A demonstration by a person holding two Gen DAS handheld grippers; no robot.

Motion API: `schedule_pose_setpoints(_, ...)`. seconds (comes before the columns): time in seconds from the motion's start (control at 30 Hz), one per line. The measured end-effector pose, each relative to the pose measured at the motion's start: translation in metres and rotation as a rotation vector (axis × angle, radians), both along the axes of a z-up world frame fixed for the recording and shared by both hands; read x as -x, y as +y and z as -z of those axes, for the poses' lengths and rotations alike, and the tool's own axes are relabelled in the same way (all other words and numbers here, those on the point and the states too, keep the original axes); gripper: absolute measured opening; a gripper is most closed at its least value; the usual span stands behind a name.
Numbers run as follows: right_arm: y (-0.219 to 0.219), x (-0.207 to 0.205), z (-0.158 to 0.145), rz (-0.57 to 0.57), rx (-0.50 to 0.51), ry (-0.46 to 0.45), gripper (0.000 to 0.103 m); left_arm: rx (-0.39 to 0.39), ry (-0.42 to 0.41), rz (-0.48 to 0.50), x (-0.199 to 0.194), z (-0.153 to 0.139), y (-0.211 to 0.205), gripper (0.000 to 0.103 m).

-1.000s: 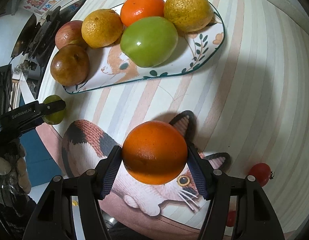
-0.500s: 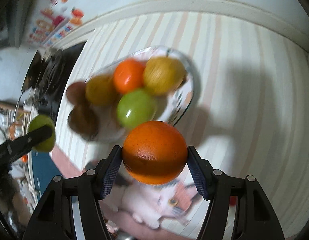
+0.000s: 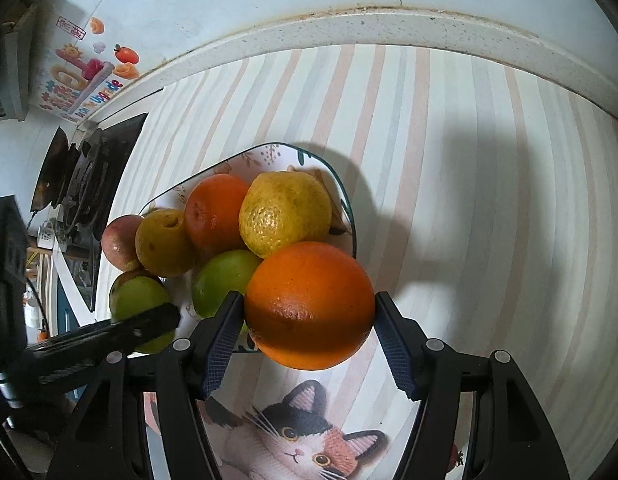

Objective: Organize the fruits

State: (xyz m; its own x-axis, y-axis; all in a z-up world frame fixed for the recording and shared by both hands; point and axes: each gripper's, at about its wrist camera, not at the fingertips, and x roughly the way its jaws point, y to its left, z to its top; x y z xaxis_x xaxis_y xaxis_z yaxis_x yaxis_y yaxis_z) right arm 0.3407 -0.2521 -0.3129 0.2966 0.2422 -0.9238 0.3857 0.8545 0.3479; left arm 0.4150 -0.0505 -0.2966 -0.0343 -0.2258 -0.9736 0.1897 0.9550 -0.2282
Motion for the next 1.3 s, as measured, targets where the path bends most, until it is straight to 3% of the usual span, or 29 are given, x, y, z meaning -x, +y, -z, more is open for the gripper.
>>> schedule_pose_setpoints(0.47,0.013,-0.011,0.005,-0.030,-0.024,-0.017,0.069,-0.045,0.059,-0.029,-0.002,0.021,-0.005,0.052)
schedule_pose_setpoints(0.57,0.009,-0.011,0.006,-0.019,-0.049,-0.009,0.070,-0.031,0.049,-0.043,-0.001,0.019,-0.005,0.062)
schedule_pose_setpoints(0.63,0.006,-0.009,0.005,-0.007,-0.035,0.001,0.086,-0.013,0.041,-0.043,0.000,0.015,-0.005,0.070)
schedule_pose_setpoints(0.73,0.004,-0.005,0.000,-0.001,-0.034,-0.008,0.087,-0.011,0.031,-0.036,-0.002,0.008,-0.007,0.079)
schedule_pose_setpoints(0.93,0.001,0.006,-0.015,-0.001,0.031,-0.004,0.095,-0.032,-0.029,-0.016,0.007,-0.010,-0.008,0.087)
schedule_pose_setpoints(1.07,0.007,0.021,-0.033,-0.037,0.161,0.001,0.095,-0.072,-0.128,-0.014,0.019,-0.033,0.000,0.087)
schedule_pose_setpoints(1.3,0.029,0.048,-0.064,-0.084,0.250,-0.035,0.095,-0.156,-0.279,-0.015,0.048,-0.067,0.031,0.087)
